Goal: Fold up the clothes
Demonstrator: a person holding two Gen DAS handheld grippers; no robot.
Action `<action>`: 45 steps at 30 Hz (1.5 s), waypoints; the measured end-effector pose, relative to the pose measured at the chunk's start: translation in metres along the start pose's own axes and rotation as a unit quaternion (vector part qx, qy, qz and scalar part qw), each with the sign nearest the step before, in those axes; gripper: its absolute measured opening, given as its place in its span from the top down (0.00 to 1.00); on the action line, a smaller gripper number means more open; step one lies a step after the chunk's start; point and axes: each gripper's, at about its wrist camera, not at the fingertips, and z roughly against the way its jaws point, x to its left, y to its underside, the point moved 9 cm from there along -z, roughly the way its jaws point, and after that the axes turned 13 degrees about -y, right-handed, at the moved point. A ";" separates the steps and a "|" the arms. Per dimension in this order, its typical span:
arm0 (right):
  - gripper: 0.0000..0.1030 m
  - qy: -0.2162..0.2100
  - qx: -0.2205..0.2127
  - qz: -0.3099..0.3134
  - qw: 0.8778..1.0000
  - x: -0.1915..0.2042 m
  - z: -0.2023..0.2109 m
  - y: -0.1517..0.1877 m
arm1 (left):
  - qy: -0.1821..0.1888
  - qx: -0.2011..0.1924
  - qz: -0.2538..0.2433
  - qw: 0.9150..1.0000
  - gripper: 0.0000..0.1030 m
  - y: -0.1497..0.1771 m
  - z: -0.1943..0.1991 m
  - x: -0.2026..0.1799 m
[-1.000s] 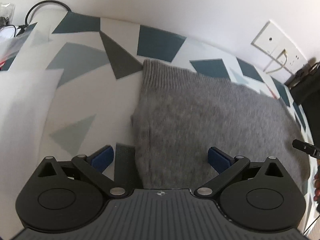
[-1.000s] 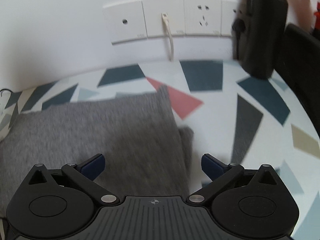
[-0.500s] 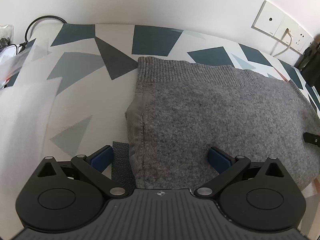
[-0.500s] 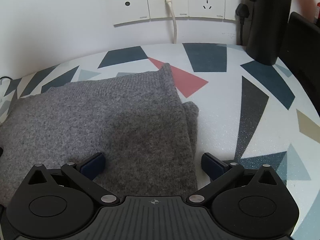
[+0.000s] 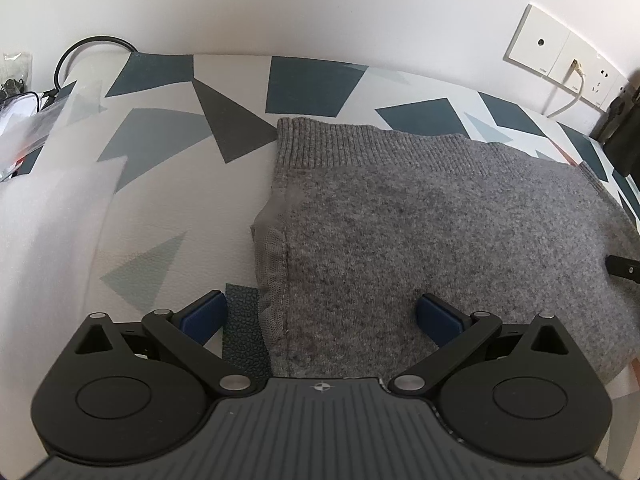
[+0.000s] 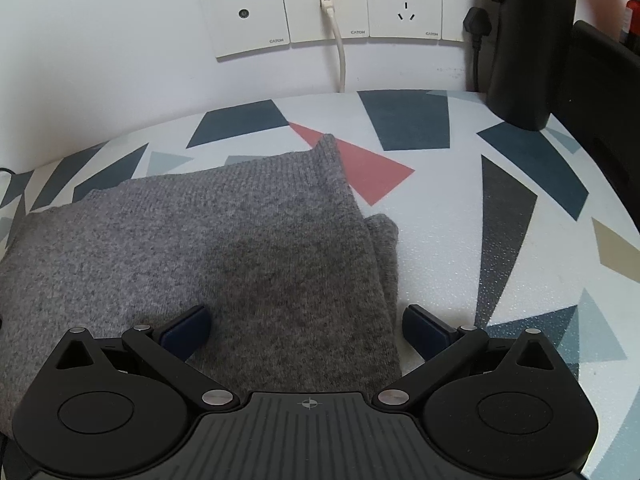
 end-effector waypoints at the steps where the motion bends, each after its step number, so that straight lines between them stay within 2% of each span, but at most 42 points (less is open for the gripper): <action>1: 0.01 0.000 0.000 0.001 1.000 0.000 0.000 0.000 | -0.001 0.000 0.000 1.000 0.00 0.000 0.000 0.000; 10: 0.01 -0.002 0.001 0.007 1.000 0.001 0.001 0.002 | 0.003 -0.005 -0.005 1.000 0.00 0.000 0.001 0.000; 13: 0.04 -0.005 0.008 0.006 1.000 0.001 0.003 0.001 | 0.013 -0.003 -0.010 1.000 0.01 -0.001 0.002 0.002; 15: 0.12 -0.011 0.013 0.004 1.000 -0.001 0.005 0.000 | 0.017 -0.008 -0.009 1.000 0.13 -0.003 0.005 0.006; 17: 0.19 -0.016 0.017 0.000 1.000 -0.004 0.009 -0.002 | 0.018 -0.014 -0.004 1.000 0.19 -0.006 0.009 0.012; 20: 0.26 -0.021 0.021 -0.006 1.000 -0.009 0.013 -0.003 | 0.036 -0.001 0.002 0.999 0.28 -0.003 0.010 0.015; 25: 0.27 -0.020 0.023 -0.001 1.000 -0.009 0.013 -0.001 | 0.044 0.006 -0.006 0.999 0.25 -0.001 0.009 0.014; 26: 0.25 -0.020 0.024 -0.002 1.000 -0.009 0.013 -0.001 | 0.045 0.008 -0.010 0.999 0.21 -0.001 0.009 0.013; 29: 0.12 -0.010 0.029 -0.006 0.999 -0.012 0.011 -0.001 | 0.044 0.010 -0.029 0.999 0.11 0.000 0.007 0.006; 33: 0.08 -0.007 0.028 0.001 1.000 -0.013 0.010 0.000 | 0.033 0.002 -0.042 0.999 0.01 0.003 0.004 -0.002; 38: 0.02 -0.008 0.027 0.005 1.000 -0.014 0.007 -0.001 | 0.020 0.006 -0.036 0.999 0.00 0.001 0.003 0.001; 45: 0.01 -0.004 0.023 0.014 1.000 -0.012 0.004 -0.002 | 0.005 0.012 -0.015 1.000 0.00 -0.001 0.002 0.013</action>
